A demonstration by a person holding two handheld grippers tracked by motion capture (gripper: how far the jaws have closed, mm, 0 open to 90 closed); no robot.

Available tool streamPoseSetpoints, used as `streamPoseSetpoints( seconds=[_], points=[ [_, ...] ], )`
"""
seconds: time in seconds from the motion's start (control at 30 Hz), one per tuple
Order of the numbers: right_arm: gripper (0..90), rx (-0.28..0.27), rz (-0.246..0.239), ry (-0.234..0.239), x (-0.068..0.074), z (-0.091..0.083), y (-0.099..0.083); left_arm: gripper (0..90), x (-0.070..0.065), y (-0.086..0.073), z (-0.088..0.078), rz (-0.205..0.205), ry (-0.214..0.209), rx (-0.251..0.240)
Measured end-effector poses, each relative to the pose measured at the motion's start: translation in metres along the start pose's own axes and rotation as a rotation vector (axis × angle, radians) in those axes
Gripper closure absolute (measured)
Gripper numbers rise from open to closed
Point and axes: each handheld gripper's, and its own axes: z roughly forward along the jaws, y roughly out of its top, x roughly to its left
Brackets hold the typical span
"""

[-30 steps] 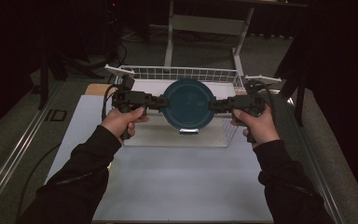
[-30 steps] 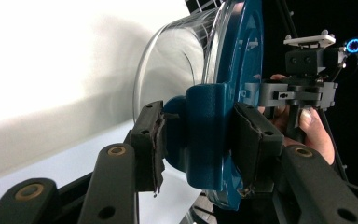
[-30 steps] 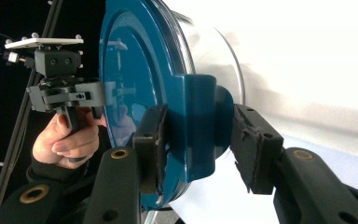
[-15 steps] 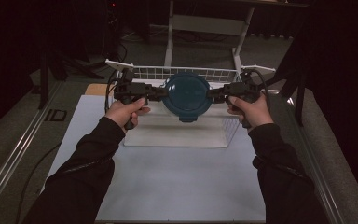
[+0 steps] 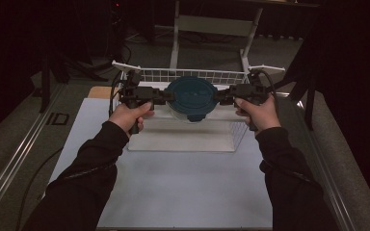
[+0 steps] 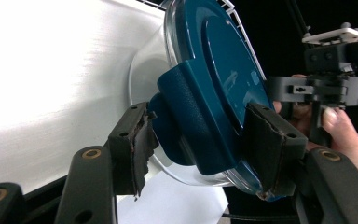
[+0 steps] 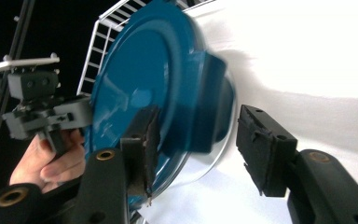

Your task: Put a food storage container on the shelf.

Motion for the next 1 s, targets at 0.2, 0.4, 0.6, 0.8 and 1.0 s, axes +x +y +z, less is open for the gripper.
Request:
streamPoseSetpoints(
  seconds=[0.2, 0.4, 0.6, 0.8, 1.0],
  points=[
    [44.1, -0.036, -0.077, -0.043, 0.012, -0.008, -0.011, 42.0, 0.0, -0.001, -0.008, 0.007, 0.017, -0.048],
    [44.4, -0.032, -0.136, 0.006, 0.02, -0.014, -0.031, 41.9, -0.004, -0.011, -0.021, 0.049, 0.042, -0.068],
    [46.8, -0.001, -0.189, 0.029, 0.023, -0.009, -0.055, 39.1, -0.011, -0.027, -0.029, 0.109, 0.047, -0.071],
    [55.0, 0.003, -0.214, 0.044, 0.021, 0.007, -0.075, 28.0, -0.017, -0.047, -0.034, 0.217, -0.012, -0.103],
    [72.4, 0.0, -0.235, 0.028, 0.02, 0.019, -0.085, 18.0, -0.018, -0.071, -0.034, 0.32, -0.035, -0.136]
  ],
)
